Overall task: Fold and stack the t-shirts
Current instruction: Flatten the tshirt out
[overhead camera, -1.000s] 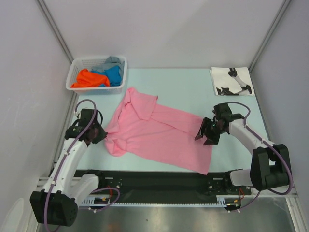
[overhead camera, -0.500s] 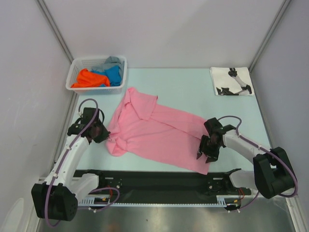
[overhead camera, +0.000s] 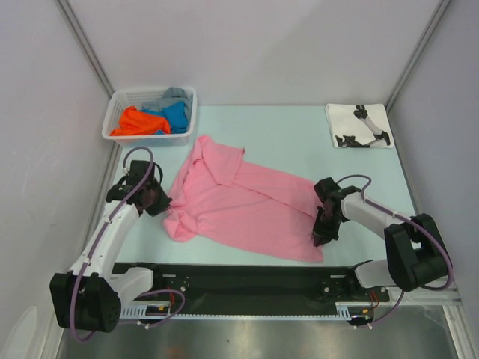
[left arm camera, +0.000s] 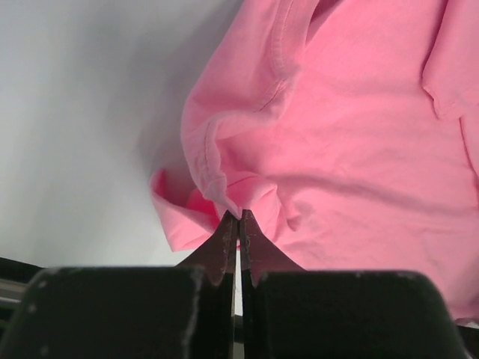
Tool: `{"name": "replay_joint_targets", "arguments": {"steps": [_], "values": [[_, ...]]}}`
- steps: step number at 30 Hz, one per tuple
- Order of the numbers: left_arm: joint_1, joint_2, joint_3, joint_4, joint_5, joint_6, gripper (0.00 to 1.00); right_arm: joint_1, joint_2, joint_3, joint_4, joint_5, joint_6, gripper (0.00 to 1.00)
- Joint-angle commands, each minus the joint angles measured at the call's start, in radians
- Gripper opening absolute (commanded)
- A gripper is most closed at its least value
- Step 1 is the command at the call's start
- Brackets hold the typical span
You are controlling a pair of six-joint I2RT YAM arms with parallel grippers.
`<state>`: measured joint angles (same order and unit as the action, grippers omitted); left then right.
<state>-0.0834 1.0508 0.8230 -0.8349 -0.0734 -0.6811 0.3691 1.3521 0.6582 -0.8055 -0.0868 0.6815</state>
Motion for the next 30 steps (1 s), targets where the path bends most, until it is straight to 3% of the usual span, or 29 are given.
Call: {"name": "replay_joint_targets", "arguments": {"steps": [1, 6, 11, 16, 21, 26, 30], "values": [[0.005, 0.057, 0.057, 0.054, 0.011, -0.006, 0.00, -0.070, 0.079, 0.107, 0.063, 0.050, -0.075, 0.06], [0.007, 0.137, 0.130, -0.048, -0.089, -0.049, 0.00, -0.114, 0.165, 0.196, 0.033, 0.045, -0.164, 0.08], [0.007, -0.079, 0.048, -0.188, -0.154, -0.162, 0.00, -0.111, 0.064, 0.126, -0.059, -0.030, -0.137, 0.08], [0.007, -0.153, 0.007, -0.280, -0.108, -0.215, 0.00, -0.107, -0.060, 0.087, -0.127, -0.037, -0.120, 0.07], [0.007, -0.150, 0.013, -0.161, 0.029, -0.121, 0.00, -0.125, -0.058, 0.170, -0.094, -0.010, -0.149, 0.07], [0.007, -0.057, 0.123, -0.106, 0.026, -0.051, 0.00, -0.223, 0.031, 0.245, -0.048, -0.063, -0.195, 0.05], [0.010, 0.107, 0.201, -0.037, 0.018, -0.003, 0.00, -0.266, 0.169, 0.339, -0.040, -0.073, -0.259, 0.04]]}}
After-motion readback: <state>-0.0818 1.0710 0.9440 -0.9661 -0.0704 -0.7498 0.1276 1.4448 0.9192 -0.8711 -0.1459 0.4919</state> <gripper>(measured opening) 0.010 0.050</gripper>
